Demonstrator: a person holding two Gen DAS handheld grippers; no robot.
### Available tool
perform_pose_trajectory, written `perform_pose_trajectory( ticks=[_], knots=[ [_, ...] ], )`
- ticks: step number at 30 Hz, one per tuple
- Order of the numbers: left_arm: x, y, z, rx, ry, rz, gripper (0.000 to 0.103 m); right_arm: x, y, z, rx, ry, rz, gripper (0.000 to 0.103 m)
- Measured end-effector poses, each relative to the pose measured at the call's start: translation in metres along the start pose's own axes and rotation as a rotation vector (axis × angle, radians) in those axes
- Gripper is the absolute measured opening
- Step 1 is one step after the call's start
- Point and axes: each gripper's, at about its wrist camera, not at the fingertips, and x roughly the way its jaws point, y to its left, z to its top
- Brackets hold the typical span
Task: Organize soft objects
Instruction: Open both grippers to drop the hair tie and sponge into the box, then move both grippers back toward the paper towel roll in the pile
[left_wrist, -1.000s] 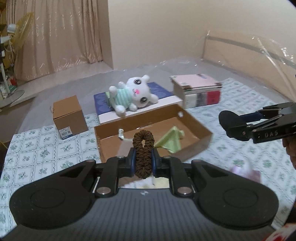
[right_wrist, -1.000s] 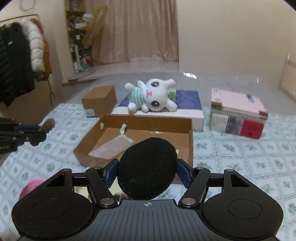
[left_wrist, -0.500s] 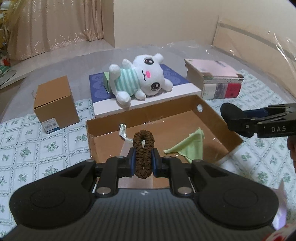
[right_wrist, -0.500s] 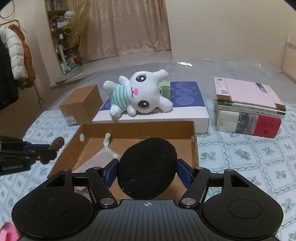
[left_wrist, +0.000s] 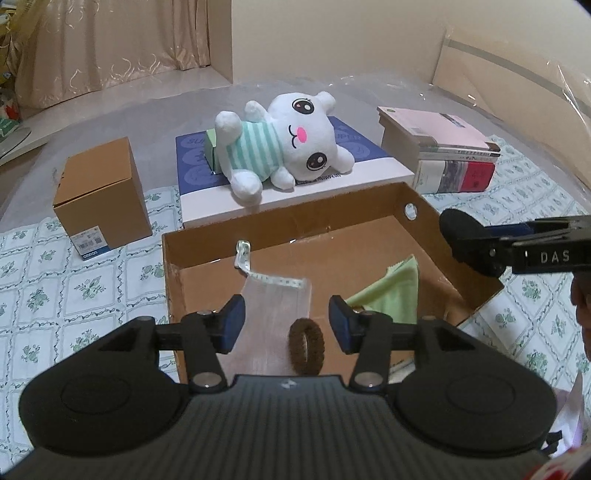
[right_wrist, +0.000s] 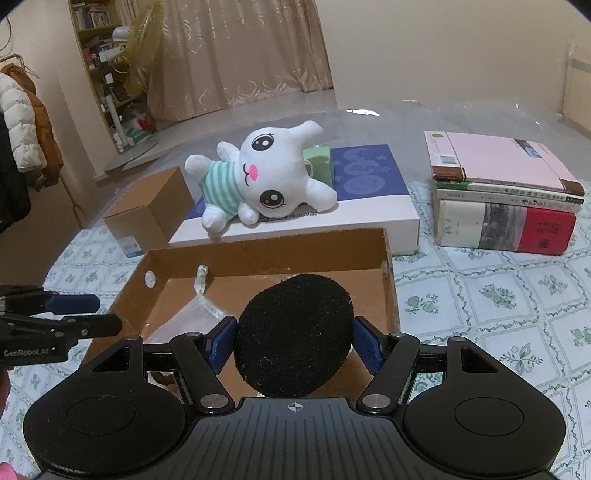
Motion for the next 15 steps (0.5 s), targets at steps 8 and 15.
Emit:
perform_pose_trajectory(
  ticks=[8,15],
  knots=[
    [-0.013,-0.003,0.0,0.009,-0.024,0.006,0.046,-0.002,0.0,0.002,-0.002,-0.029,0.018,0.075],
    [-0.05,0.001,-0.001,-0.044,-0.072,-0.009,0.046,-0.033,0.005,0.006,0.016,-0.077,0.034,0.077]
  ],
)
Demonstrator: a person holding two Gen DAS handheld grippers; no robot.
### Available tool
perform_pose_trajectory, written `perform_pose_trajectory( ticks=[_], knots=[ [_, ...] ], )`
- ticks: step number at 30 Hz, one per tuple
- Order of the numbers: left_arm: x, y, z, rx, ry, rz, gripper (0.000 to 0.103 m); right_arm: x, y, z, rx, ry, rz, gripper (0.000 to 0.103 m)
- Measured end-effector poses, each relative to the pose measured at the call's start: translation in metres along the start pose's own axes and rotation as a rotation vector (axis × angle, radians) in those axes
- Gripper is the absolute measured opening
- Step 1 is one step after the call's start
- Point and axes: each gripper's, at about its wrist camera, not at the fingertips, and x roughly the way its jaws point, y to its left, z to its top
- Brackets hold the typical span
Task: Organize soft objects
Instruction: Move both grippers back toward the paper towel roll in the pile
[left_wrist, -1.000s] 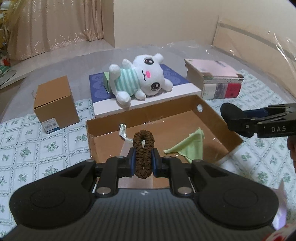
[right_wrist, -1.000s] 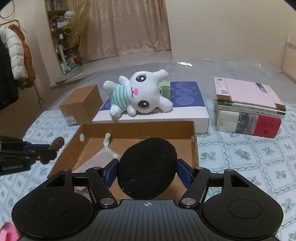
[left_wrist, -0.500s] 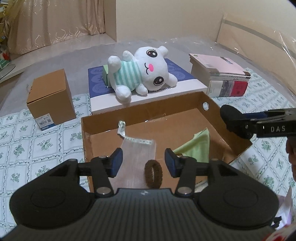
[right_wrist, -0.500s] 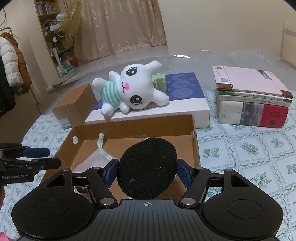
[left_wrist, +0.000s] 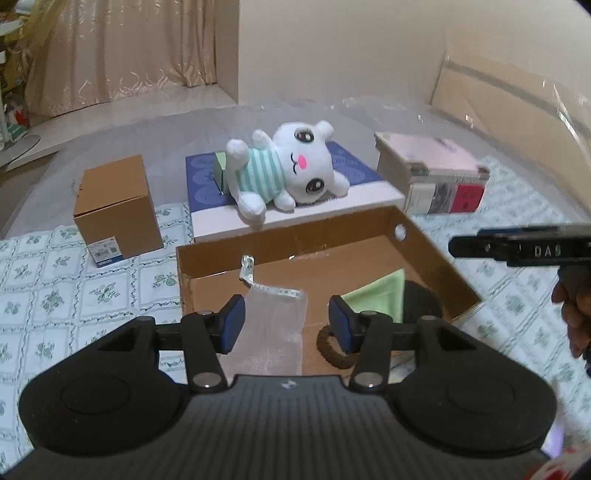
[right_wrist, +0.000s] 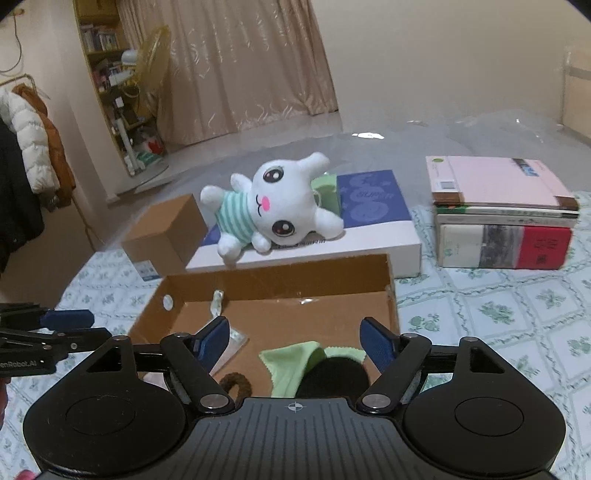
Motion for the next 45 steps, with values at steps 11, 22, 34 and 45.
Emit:
perform_pose_trajectory(
  ticks=[11,22,34,45],
  knots=[
    [-0.118,-0.03,-0.03,-0.022,-0.121,0.025,0.046,-0.12,0.048,-0.026,-0.035,-0.083,0.029,0.077],
    [-0.226,-0.064,-0.104,-0.07,-0.215,0.059,0.053,-0.234,0.087,-0.103,-0.001,-0.151,0.065,0.077],
    [-0.272,-0.084,-0.201,-0.164,-0.211,0.105,0.068,-0.279,0.104,-0.2,0.0,-0.084,0.034,0.077],
    [-0.259,-0.085,-0.244,-0.196,-0.107,0.123,0.068,-0.269,0.115,-0.246,-0.087,-0.007,0.023,0.077]
  ],
)
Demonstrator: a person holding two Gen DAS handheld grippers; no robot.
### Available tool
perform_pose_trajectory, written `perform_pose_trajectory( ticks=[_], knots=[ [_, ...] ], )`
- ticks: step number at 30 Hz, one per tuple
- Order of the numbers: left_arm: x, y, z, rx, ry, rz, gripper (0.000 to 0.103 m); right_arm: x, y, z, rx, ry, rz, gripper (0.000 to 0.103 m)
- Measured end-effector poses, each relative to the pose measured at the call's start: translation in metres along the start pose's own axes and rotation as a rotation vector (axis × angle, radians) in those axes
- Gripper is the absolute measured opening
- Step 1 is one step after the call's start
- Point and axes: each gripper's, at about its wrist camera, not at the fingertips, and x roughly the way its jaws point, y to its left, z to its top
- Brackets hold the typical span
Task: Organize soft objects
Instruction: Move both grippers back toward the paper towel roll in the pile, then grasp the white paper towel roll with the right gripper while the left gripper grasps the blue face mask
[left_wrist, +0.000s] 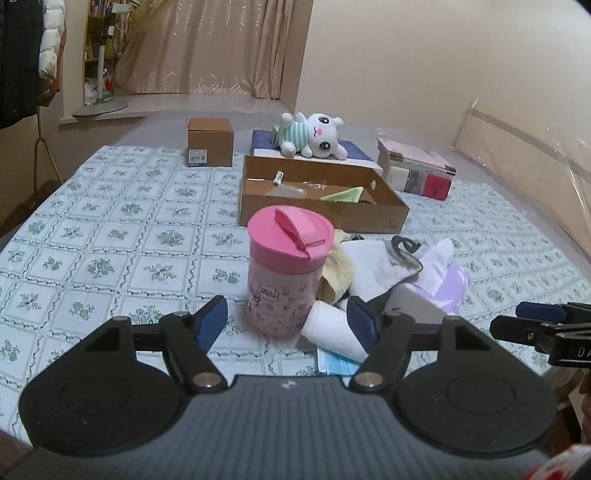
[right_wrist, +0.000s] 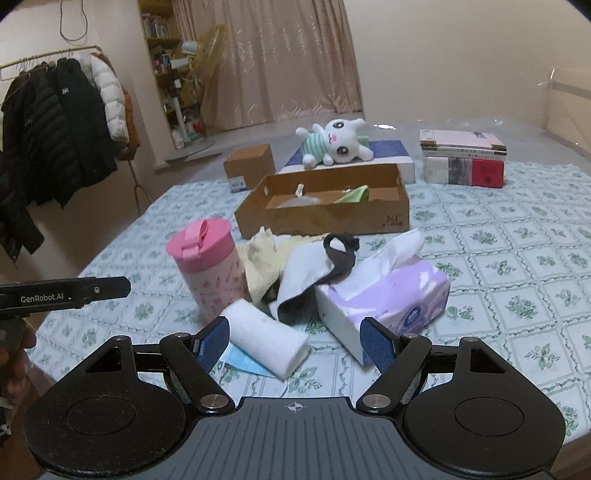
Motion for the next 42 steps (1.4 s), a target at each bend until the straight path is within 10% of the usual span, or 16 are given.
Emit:
perform_pose_trajectory(
  ticks=[42],
  knots=[
    [0.108,0.029,-0.038,0.066,0.203,0.028,0.068,0.186,0.039,-0.022,-0.569,0.25,0.121,0.068]
  ],
)
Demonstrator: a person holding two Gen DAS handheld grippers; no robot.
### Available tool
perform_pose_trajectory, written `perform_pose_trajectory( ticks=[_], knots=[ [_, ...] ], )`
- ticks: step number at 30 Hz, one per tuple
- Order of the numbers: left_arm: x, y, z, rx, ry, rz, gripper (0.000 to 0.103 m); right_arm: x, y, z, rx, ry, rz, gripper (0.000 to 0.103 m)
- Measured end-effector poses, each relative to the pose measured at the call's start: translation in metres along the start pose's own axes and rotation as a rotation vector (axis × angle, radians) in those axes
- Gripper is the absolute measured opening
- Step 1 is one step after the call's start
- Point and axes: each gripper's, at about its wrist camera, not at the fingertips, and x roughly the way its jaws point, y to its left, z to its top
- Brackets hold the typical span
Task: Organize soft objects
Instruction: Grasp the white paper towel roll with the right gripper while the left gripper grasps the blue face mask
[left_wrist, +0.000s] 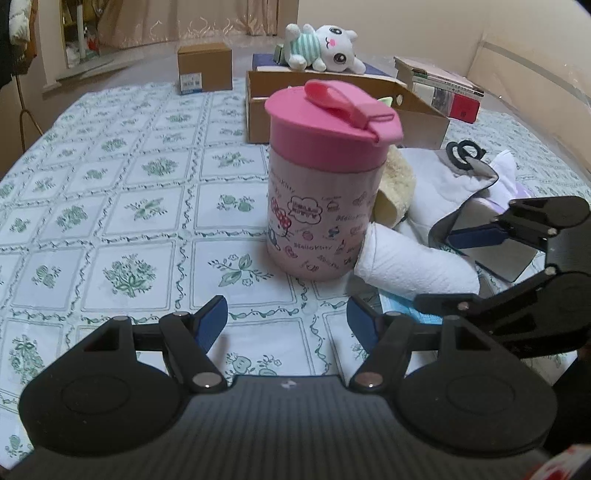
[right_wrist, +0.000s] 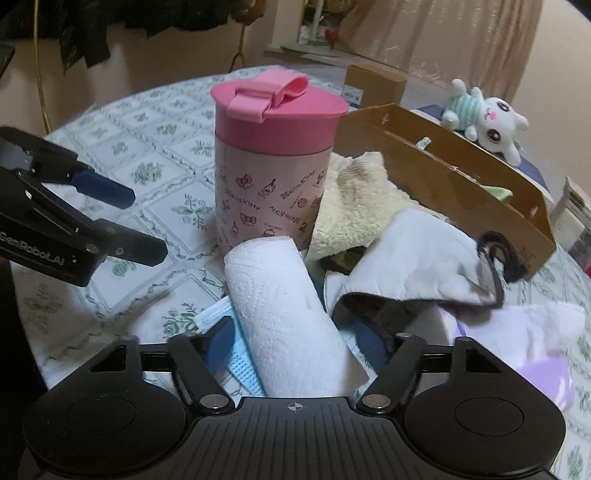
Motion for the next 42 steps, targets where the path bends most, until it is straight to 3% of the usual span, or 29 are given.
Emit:
perform_pose_trajectory(
  ticks=[5,7,12,24,34,42],
  knots=[
    [0.005,0.001,0.0,-0.012,0.015,-0.01,0.068,0.01,0.001,0.0,-0.025,0.032,0.01,0.06],
    [0.005,0.0,0.0,-0.013,0.018,-0.015,0.068,0.008,0.001,-0.001,-0.019,0.039,0.013,0.051],
    [0.002,-0.005,0.0,-0.012,0.022,-0.028,0.068,-0.009,0.0,-0.007,0.057,0.022,0.007,0.042],
    [0.014,-0.046,0.002,-0.003,0.031,-0.107,0.068,-0.094,-0.039,-0.043,0.44,-0.083,-0.103,0.042],
    [0.052,-0.09,0.008,0.039,0.039,-0.123,0.068,-0.12,-0.057,-0.066,0.552,-0.127,-0.168,0.042],
    [0.068,-0.118,0.008,0.165,0.031,-0.056,0.065,-0.118,-0.065,-0.074,0.577,-0.129,-0.174,0.042]
  ],
)
